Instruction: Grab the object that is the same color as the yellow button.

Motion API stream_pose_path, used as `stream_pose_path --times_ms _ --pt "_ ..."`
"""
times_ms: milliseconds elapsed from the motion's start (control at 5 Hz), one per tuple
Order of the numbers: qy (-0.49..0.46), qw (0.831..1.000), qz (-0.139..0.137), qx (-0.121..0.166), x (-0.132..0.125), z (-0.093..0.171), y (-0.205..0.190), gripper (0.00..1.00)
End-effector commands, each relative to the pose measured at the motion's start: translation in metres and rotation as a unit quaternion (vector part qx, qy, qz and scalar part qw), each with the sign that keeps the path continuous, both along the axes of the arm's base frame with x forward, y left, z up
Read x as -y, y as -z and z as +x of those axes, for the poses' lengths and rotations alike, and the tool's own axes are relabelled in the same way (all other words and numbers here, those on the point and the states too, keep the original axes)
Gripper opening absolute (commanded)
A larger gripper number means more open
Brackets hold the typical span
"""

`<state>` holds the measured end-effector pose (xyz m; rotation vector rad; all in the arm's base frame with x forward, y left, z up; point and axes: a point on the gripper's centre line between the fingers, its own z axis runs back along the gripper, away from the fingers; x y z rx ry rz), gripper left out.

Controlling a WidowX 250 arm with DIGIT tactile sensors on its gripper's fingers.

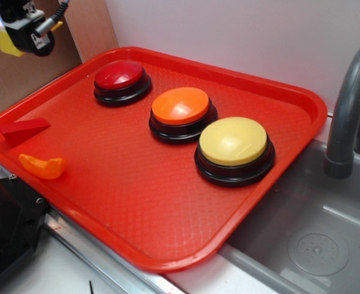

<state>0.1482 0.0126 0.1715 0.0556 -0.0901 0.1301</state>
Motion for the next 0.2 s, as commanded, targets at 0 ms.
stream_pose_path --times_ms 0 --pt "0.001 1.0 -0.009 0.023 -0.0088 0.021 -0.018 0.0"
